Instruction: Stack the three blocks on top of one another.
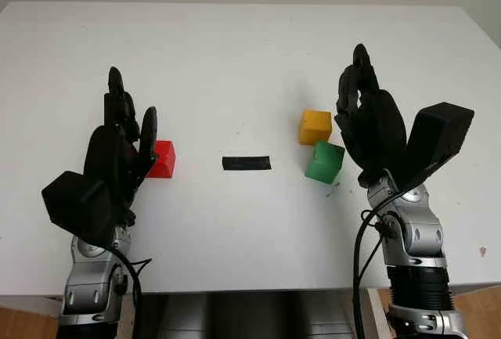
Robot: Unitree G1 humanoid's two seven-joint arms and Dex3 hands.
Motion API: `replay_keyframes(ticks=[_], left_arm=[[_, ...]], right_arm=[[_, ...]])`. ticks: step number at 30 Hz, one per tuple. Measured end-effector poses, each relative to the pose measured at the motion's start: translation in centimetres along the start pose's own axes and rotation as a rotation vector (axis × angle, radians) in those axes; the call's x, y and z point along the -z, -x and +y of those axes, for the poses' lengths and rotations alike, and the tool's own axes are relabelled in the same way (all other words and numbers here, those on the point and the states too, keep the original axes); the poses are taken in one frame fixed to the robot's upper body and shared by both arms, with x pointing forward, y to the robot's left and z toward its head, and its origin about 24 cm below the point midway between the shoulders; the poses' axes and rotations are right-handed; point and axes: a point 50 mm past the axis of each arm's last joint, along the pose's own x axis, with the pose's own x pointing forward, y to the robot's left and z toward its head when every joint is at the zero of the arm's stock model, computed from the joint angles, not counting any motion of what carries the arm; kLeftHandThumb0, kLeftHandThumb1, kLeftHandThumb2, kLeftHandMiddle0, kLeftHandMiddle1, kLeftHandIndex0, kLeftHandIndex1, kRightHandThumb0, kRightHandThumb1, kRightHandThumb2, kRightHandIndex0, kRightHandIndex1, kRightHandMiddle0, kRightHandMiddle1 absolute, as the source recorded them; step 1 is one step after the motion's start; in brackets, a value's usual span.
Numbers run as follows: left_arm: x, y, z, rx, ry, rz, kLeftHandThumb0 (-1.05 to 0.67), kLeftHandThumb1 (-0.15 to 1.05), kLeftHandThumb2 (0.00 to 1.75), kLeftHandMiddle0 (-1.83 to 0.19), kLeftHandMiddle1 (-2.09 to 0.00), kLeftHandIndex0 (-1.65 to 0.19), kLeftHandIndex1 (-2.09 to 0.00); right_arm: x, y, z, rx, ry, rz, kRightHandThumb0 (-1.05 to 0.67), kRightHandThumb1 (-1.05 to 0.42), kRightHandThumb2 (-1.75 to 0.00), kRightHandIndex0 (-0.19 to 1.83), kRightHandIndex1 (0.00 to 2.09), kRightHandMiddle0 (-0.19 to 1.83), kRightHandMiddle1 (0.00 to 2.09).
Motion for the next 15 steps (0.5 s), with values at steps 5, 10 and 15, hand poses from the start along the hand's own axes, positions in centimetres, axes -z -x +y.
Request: replay_keyframes(ticks=[5,10,15], left_arm=[[-2.0,-0.5,2.7,0.017,-0.231,-0.050,-0.63,1.05,0.14,-0.37,-0.07,-0.34,-0.17],[-2.8,-1.1,4.2,0.117,-0.447,-0.036,-0.68,1.01,0.06,-0.22,-0.02,-0.37,-0.13],[-3.5,-1.6,5.3,0.257,-0.656,0.020,-0.67,0.97,0.04,-0.07,-0.02,-0.42,-0.11]], right_arm=[[-0.9,-0.4,-0.2,-0.036,0.007,-0.040,-0.73,-1.05,-0.67,-0.19,0.00,-0.19,0.00],[-1.4,-0.9,-0.4,-0.027,0.008,-0.055,-0.74,-1.05,-0.66,-0.19,0.00,-0.19,0.00],[-2.3,-1.4,-1.0,-0.001,0.029,-0.077,-0.73,-1.05,-0.67,-0.19,0.00,-0.19,0.00]])
